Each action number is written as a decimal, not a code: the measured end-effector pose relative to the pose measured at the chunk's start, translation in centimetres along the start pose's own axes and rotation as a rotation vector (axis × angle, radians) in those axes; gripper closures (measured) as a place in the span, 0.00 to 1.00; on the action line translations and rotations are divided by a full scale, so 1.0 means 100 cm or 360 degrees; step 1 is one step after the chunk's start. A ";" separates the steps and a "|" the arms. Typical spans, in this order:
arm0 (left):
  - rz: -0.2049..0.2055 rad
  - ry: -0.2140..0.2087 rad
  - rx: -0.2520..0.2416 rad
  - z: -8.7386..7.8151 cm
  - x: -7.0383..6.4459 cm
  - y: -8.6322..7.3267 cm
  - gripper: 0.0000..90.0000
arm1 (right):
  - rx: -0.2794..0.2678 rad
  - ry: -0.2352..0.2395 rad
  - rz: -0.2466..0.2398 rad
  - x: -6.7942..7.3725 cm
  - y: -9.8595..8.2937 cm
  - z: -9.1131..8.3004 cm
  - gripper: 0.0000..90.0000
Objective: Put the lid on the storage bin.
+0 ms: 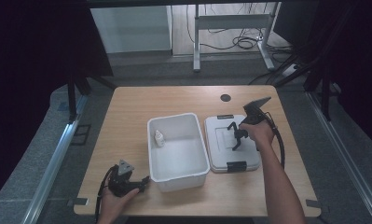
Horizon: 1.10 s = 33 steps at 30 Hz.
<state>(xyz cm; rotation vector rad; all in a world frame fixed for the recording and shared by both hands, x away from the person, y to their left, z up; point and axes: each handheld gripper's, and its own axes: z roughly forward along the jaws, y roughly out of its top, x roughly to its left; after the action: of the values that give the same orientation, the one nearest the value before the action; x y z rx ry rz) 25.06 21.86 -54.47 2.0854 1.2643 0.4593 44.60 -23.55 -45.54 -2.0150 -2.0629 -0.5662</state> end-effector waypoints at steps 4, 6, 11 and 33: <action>0.0000 0.0000 0.0001 0.000 0.000 0.000 0.14 | -0.0018 0.0016 0.0002 0.001 -0.001 -0.007 0.94; 0.0000 0.0000 0.0001 0.000 0.000 0.000 0.14 | -0.0032 0.0034 0.0004 0.001 -0.002 -0.011 0.94; 0.0000 0.0000 0.0000 0.000 0.000 0.000 0.14 | -0.0055 0.0065 0.0016 -0.002 -0.005 -0.020 0.94; 0.0000 -0.0001 0.0000 0.000 0.000 0.000 0.14 | -0.0133 0.0256 0.0027 -0.018 -0.026 -0.060 0.94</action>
<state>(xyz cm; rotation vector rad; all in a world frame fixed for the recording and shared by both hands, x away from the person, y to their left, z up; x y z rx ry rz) 25.06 21.85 -54.47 2.0851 1.2643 0.4588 41.37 -27.60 -41.17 -1.9581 -1.9569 -0.7963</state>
